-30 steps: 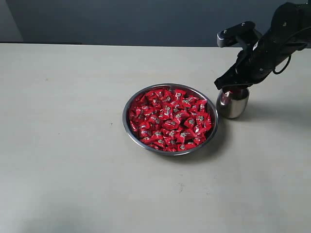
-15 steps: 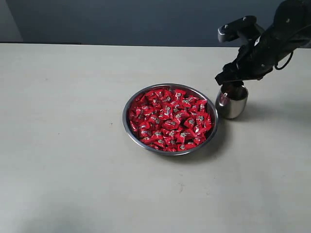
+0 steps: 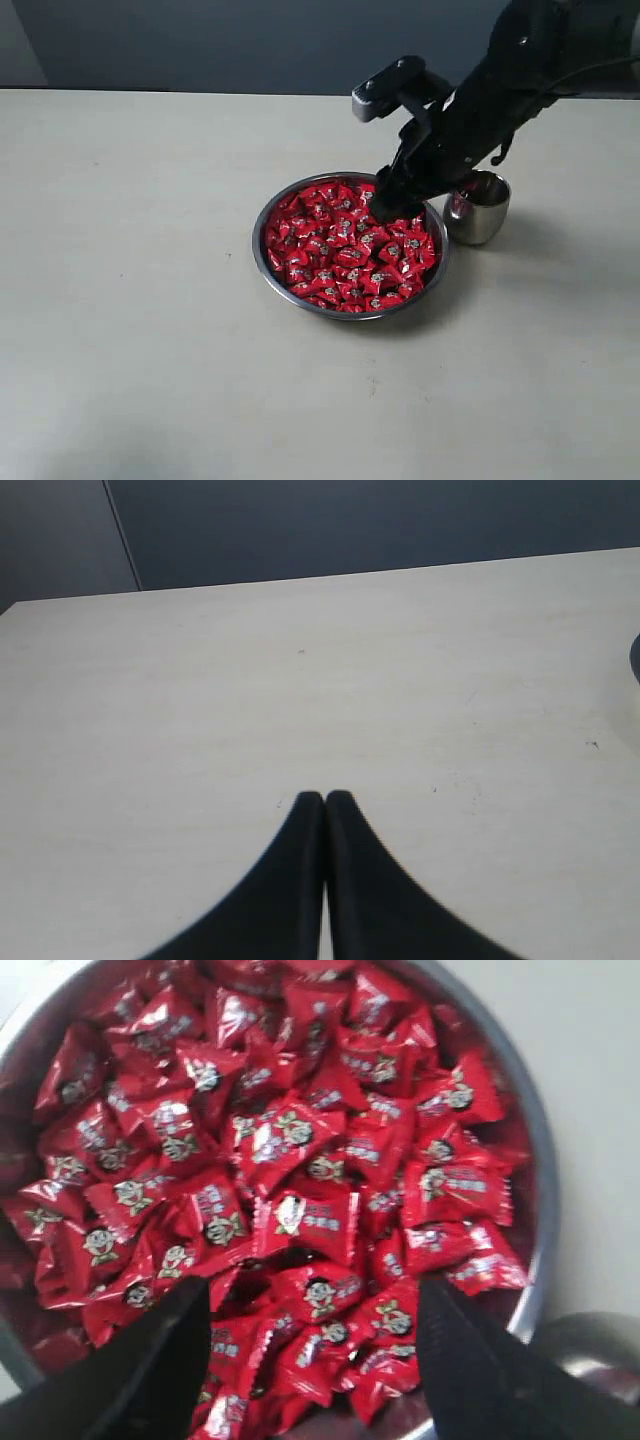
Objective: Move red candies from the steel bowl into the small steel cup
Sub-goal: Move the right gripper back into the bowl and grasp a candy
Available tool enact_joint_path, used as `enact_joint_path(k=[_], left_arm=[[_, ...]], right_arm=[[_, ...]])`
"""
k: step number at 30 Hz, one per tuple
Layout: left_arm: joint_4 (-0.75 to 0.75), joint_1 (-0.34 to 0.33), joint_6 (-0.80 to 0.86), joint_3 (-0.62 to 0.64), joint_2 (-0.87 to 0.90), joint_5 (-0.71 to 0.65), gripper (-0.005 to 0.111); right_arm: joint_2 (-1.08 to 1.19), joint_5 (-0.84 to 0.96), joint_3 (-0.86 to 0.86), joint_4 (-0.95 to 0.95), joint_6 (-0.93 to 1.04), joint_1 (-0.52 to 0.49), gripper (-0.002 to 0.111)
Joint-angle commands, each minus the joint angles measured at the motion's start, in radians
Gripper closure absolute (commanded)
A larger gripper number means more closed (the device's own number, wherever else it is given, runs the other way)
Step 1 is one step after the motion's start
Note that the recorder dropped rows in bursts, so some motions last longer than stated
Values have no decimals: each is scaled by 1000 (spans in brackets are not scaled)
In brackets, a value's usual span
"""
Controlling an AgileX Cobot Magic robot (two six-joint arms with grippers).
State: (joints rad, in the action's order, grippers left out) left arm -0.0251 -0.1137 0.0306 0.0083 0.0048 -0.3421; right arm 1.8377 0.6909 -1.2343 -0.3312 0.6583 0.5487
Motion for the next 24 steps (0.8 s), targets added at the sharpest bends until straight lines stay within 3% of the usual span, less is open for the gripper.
enact_joint_path(k=[1,10,20,22,24], left_arm=[[-2,5,-1,-8,-5,5,106],[-2,5,-1,-8,-5,5,106],[-2,5,-1,-8,-5,5,106],[-2,5,-1,-8,-5,5,106],[-2,5,-1,-8,-5,5,106]], right_arm=[[62,-13,-6,-53,19,11,50],[154,-139,-6,-92,19,11,50],[213,-162,-10,-125,23,11,50],[219,-169,-10,-127,23,11,55],[219,-179,-10,-129,23,11,68]])
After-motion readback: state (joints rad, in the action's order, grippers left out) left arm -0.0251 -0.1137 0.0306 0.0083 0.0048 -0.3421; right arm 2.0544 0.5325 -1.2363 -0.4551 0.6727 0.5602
